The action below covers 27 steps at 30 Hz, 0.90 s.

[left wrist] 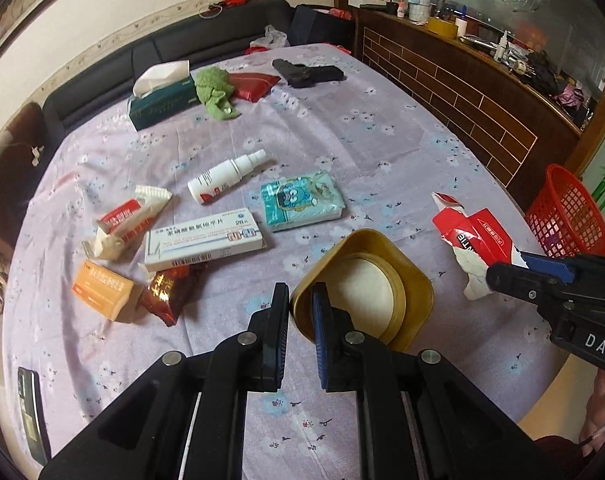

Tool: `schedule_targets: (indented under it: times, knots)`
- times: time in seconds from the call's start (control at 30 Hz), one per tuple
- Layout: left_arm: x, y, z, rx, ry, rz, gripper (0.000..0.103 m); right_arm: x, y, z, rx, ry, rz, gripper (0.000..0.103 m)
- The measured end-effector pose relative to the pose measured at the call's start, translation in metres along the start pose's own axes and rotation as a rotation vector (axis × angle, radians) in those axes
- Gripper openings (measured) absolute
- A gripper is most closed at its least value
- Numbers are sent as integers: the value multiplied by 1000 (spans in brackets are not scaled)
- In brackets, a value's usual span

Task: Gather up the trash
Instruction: 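Grasp the red-white tissue packet with the right gripper while the left grasps the yellow container, then carry the tissue packet and yellow container in both grippers over the wastebasket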

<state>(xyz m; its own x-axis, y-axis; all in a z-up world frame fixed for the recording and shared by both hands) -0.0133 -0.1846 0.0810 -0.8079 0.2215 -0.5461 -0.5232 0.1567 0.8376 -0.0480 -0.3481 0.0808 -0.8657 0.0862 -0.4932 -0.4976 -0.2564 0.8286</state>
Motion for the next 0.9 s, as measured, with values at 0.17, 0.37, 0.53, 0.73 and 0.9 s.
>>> schedule_targets:
  times: [0.17,0.37,0.53,0.73,0.9]
  knots:
    - [-2,8,-8,-9,-21,-24,11,-1,4,-4,0,-10,-15,31]
    - [-3,15,-15,-16,-41,-48,11,3,8,-6,0,-17,-19,31]
    - [-2,18,-21,-21,-57,-60,11,6,10,-10,1,-25,-21,31]
    - [-3,22,-26,-29,-76,-79,11,11,14,-15,6,-43,-30,31]
    - [-3,23,-30,-25,-85,-82,11,14,17,-20,12,-55,-37,31]
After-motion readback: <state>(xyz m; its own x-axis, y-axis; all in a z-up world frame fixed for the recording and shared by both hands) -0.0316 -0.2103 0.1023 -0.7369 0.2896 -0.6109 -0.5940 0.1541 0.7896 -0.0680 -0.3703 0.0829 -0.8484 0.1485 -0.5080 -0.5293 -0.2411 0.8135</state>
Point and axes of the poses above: each gripper's, at about its wrist camera, not at the fingertips, and y roughly against the way its jaws point, z to its left, x to its underside, the point moved 1 cm from there along -y, roughly the way its jaws point, and after that the axes turned 7 degrees about y, right-handed, at the moved point
